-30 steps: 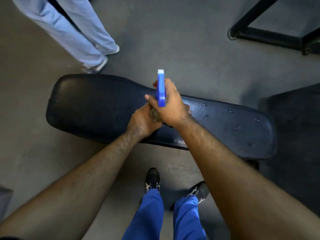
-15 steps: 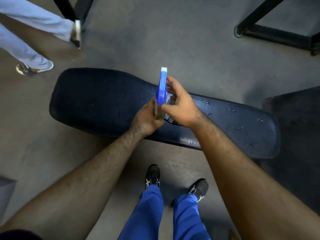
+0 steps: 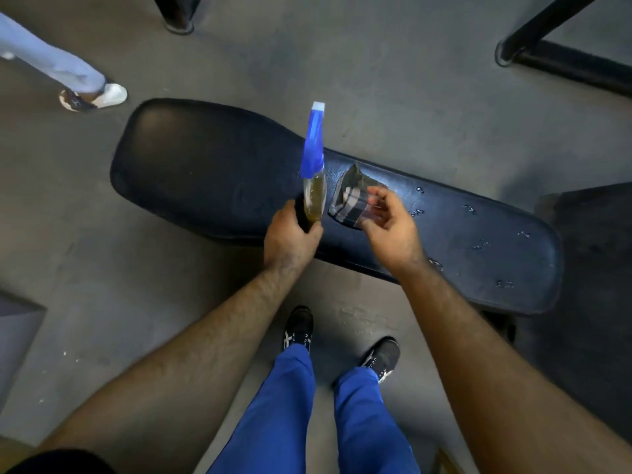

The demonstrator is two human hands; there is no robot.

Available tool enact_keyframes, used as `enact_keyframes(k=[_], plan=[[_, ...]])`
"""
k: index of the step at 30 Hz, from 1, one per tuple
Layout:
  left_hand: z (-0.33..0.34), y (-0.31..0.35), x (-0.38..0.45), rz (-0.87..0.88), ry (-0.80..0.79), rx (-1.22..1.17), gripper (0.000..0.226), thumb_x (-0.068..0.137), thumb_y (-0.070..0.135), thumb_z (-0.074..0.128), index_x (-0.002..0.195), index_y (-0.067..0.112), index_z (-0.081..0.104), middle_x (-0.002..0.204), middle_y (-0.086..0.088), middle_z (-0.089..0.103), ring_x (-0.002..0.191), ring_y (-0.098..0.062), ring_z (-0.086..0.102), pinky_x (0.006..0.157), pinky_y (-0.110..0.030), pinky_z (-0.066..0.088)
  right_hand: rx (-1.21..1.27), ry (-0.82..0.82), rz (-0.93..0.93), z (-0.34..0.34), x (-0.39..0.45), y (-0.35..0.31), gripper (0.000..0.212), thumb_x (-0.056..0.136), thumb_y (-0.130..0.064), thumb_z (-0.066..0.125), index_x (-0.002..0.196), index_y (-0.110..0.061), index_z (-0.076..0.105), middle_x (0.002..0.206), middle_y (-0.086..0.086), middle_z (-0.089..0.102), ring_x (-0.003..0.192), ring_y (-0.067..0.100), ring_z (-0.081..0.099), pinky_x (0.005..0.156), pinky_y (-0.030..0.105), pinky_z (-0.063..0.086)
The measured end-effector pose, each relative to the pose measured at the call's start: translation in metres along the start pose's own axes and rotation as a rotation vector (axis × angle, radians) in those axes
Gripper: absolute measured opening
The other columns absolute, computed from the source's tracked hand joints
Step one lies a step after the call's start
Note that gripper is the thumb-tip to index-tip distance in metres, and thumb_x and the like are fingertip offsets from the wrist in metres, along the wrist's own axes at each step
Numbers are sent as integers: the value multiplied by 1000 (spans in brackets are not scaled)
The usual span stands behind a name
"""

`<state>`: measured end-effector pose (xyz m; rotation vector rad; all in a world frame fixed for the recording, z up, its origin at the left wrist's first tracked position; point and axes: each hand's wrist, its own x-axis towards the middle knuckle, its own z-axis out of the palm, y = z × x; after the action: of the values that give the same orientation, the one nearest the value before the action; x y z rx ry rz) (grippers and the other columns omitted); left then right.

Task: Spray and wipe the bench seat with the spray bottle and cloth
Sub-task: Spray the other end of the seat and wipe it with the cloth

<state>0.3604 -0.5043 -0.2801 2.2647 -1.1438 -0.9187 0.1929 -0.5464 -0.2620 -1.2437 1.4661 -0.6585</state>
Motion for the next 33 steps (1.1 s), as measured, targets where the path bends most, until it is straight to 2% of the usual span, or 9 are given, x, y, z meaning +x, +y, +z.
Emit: enact_keyframes(k=[2, 5, 8, 11, 16, 22, 28, 31, 33], plan=[[7, -4, -12, -60, 5, 56, 39, 83, 45, 66, 112, 19, 62, 108, -1, 66, 99, -20, 62, 78, -30, 47, -23, -19, 31, -7, -5, 9, 49, 86, -4, 66, 109, -46, 59, 114, -10, 67, 104, 4, 67, 96, 33, 54], [24, -6, -26, -73, -107, 153, 36, 88, 49, 63, 110, 20, 64, 106, 1, 67, 95, -17, 62, 74, -29, 47, -145, -20, 25, -18, -4, 26, 34, 88, -9, 68, 117, -27, 64, 116, -6, 67, 100, -3, 64, 91, 26, 51], [48, -3, -30, 109, -161, 218, 39, 91, 41, 61, 123, 18, 61, 119, -1, 65, 107, -19, 61, 84, -32, 48, -295, -48, 7, -30, 5, 41, 31, 88, -17, 67, 118, -23, 65, 120, -4, 65, 108, 10, 63, 96, 29, 49], [78, -2, -26, 224, -80, 275, 44, 90, 32, 60, 130, 12, 56, 126, -7, 62, 117, -25, 57, 96, -38, 47, -516, -97, -88, -35, 20, 55, 33, 88, -19, 64, 122, -20, 64, 118, 2, 62, 106, 19, 59, 88, 26, 42], [126, -9, -20, 288, 145, 330, 54, 84, 25, 63, 133, 3, 54, 137, -17, 55, 130, -31, 50, 108, -44, 42, -645, -111, -280, -29, 68, 77, 41, 93, -27, 56, 131, -15, 61, 131, 10, 60, 122, 29, 55, 105, 38, 45], [163, -34, -6, 281, 241, 354, 64, 86, 23, 51, 145, 0, 40, 153, -20, 38, 144, -31, 33, 118, -45, 29, -908, -239, -556, 8, 116, 101, 50, 97, -40, 43, 144, -24, 53, 159, 18, 37, 148, 42, 29, 119, 56, 27], [175, -35, -2, 265, 283, 304, 62, 86, 17, 51, 145, 0, 41, 155, -16, 36, 148, -26, 26, 121, -42, 19, -1012, -151, -614, 20, 125, 119, 60, 97, -61, 39, 146, -27, 50, 162, 12, 34, 151, 35, 26, 122, 52, 20], [175, -37, -2, 278, 277, 353, 57, 94, 23, 48, 146, 1, 40, 156, -15, 34, 148, -26, 26, 121, -42, 21, -1068, -207, -670, 6, 145, 119, 57, 98, -57, 38, 144, -25, 50, 162, 13, 33, 151, 35, 26, 122, 55, 19], [173, -40, -1, 281, 277, 417, 56, 96, 26, 44, 146, 1, 41, 156, -16, 34, 147, -28, 28, 120, -43, 23, -1051, -159, -597, -2, 166, 113, 56, 99, -56, 37, 146, -26, 46, 164, 11, 29, 152, 34, 23, 123, 55, 15]])
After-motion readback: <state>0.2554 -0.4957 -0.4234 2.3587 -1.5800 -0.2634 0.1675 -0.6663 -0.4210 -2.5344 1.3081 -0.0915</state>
